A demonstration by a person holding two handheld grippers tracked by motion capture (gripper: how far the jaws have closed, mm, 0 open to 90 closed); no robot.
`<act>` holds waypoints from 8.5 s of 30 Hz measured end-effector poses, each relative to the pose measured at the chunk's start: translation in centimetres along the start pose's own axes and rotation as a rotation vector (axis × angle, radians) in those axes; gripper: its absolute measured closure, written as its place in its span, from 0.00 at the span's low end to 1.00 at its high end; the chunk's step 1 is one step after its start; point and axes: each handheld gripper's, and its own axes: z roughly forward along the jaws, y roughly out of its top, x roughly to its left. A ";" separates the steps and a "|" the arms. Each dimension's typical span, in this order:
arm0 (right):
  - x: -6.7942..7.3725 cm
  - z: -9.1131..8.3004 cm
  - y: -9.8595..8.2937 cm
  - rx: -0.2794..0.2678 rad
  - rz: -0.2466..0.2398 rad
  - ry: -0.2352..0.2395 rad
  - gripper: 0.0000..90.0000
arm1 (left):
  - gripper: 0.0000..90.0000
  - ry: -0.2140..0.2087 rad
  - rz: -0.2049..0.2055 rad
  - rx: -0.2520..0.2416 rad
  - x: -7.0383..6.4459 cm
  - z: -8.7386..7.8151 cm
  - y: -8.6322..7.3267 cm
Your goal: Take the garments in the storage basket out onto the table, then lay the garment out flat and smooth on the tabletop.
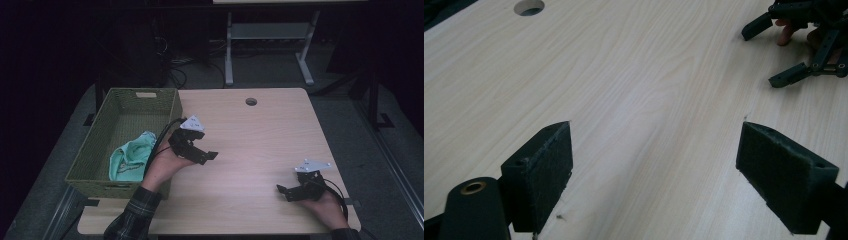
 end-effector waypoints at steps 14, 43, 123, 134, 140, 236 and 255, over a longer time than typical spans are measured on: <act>0.0 0.0 0.0 -0.001 -0.002 -0.002 0.03 | 0.16 0.029 -0.027 -0.018 1.1 -2.0 -0.4; 0.0 0.0 0.0 -0.003 -0.005 -0.001 0.03 | 0.16 0.068 -0.084 -0.049 2.9 -4.9 -1.7; -0.1 0.1 0.1 -0.001 -0.006 0.000 0.03 | 0.23 0.346 -0.318 0.018 11.2 -12.2 -13.1; -0.1 0.1 0.1 -0.002 -0.006 -0.001 0.02 | 0.27 0.337 -0.366 0.082 12.1 -11.3 -14.5; -0.1 0.1 0.1 -0.001 -0.006 -0.001 0.02 | 0.35 0.335 -0.379 0.125 12.3 -10.9 -14.8; 0.0 0.0 0.1 0.002 0.000 0.000 0.03 | 0.94 0.161 -0.236 -0.270 6.8 -17.7 1.0; 0.0 0.0 0.1 0.001 0.000 0.000 0.03 | 0.94 0.053 -0.167 -0.285 4.3 -12.1 5.5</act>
